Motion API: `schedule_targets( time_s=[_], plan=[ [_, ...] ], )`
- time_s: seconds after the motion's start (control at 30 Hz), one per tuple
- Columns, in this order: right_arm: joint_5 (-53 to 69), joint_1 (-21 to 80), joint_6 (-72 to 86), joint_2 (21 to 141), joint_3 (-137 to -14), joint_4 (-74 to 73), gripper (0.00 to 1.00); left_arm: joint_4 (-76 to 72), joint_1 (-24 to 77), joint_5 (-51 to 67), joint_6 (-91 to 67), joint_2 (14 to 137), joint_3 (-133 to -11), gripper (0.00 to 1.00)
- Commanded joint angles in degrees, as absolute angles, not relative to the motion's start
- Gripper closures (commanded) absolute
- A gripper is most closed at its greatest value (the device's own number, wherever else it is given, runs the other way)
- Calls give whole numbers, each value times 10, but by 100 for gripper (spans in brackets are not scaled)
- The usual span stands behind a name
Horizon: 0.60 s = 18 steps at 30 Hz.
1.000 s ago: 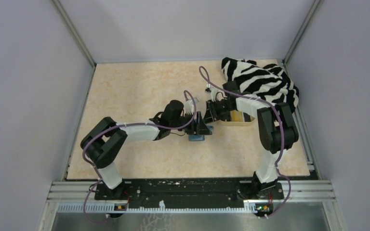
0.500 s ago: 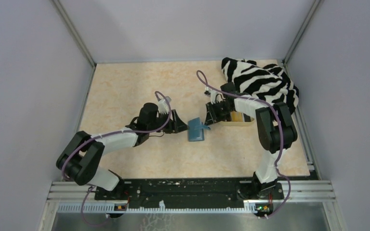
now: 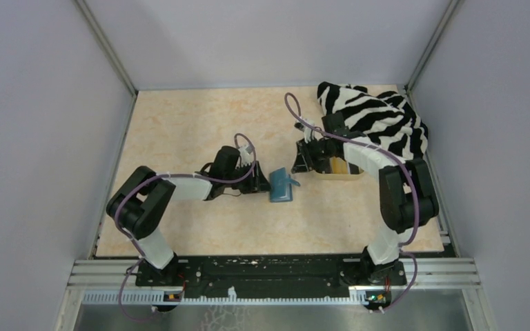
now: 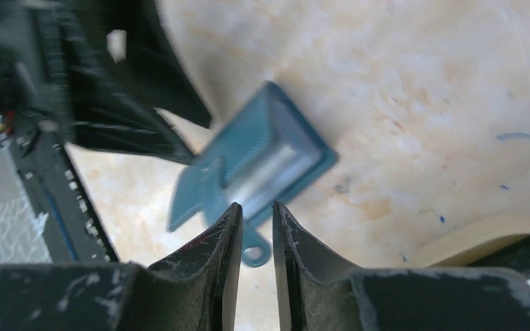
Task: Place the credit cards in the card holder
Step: Close the card holder at the center of the board.
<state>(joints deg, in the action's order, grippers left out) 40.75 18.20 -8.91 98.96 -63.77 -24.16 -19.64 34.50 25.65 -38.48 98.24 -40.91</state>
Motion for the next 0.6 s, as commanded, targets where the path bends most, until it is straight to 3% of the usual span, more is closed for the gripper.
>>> schedule_targets(
  time_s=[0.0,0.17,0.43,0.57],
  plan=[
    [551,190,-108,937,-620,-182,77,-150,358,216,-362,998,-440,49],
    [543,237,-116,982,-641,-205,77,-128,368,201,-356,1008,-453,49],
    [339,253,-108,1033,-668,-251,80,-137,370,196,-354,999,-447,47],
    [305,254,-117,1047,-680,-272,82,-176,362,224,-364,1001,-439,37]
  ],
)
